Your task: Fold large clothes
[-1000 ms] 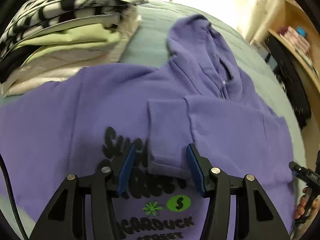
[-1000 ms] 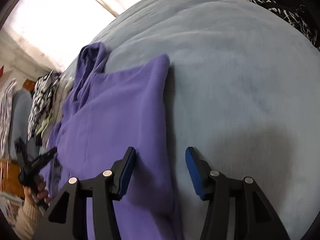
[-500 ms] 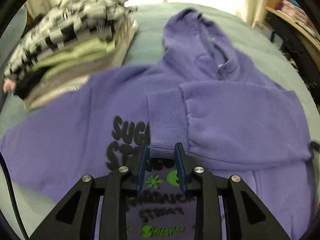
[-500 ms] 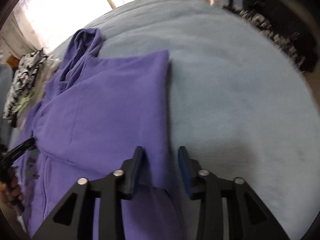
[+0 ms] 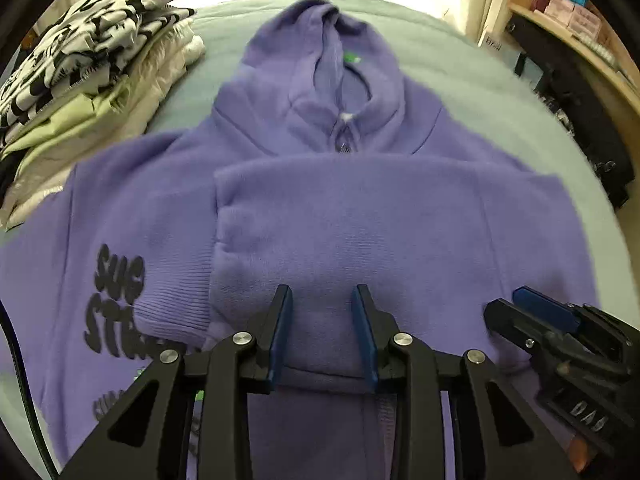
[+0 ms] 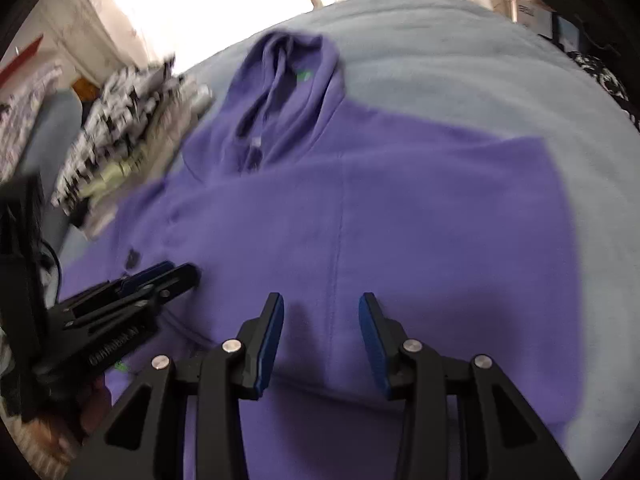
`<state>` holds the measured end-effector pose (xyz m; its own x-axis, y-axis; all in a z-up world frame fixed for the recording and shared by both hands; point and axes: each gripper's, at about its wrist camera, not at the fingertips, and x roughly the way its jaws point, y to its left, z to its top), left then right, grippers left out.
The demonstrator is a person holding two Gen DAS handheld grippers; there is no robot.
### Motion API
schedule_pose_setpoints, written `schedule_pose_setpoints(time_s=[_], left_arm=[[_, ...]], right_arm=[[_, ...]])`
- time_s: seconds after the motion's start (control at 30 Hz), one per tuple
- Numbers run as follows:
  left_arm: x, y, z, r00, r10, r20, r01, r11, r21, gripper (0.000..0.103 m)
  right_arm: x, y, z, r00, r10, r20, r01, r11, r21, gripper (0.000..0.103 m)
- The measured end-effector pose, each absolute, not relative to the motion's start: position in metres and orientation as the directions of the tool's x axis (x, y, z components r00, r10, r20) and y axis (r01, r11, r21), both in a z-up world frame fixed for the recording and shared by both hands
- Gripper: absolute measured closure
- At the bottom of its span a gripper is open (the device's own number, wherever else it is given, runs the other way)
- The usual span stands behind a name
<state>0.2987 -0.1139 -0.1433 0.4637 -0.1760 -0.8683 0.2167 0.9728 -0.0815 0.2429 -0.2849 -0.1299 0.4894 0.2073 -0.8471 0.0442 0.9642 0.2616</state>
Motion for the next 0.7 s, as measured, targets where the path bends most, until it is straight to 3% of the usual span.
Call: schedule_pose_setpoints(time_s=[0.13,0.23,0.4,0.5,0.7], left_arm=[[0.3,-0.098,-0.145,0.477,-0.201,-0.856,0.212,0.971,-0.11,0.069],[0.297,-0.08,-0.144,0.475,-0.239,-0.847,0.207,0.966,-0.156,0.073],[0.28,-0.079,-0.133,0.501,-0.215,-0.838,0.214,0.969,-0.121,0.072],[0.255,-0.08,-0.117,0.554,-0.153,-0.818,0.214,0.976,-0.038,0.059],[0.207,-0.064,-0.078,0.629,-0.147,-0.764,0.213,0.977,-0.013,0.056]], right_arm=[[0.236,-0.289,-0.136,0.54,0.126,-0.832,0.026,0.986,0.166,0.066],[0.222,-0.323,-0.131,0.561,0.017,-0.828,0.118,0.988,0.1,0.066],[0.201,-0.358,-0.124,0.547,-0.015,-0.837,0.213,0.969,0.122,0.065],[0.187,-0.356,-0.116,0.521,-0.04,-0.853,0.252,0.962,0.109,0.064],[0.155,-0.338,-0.094,0.513,-0.026,-0.858,0.273,0.953,0.134,0.063]])
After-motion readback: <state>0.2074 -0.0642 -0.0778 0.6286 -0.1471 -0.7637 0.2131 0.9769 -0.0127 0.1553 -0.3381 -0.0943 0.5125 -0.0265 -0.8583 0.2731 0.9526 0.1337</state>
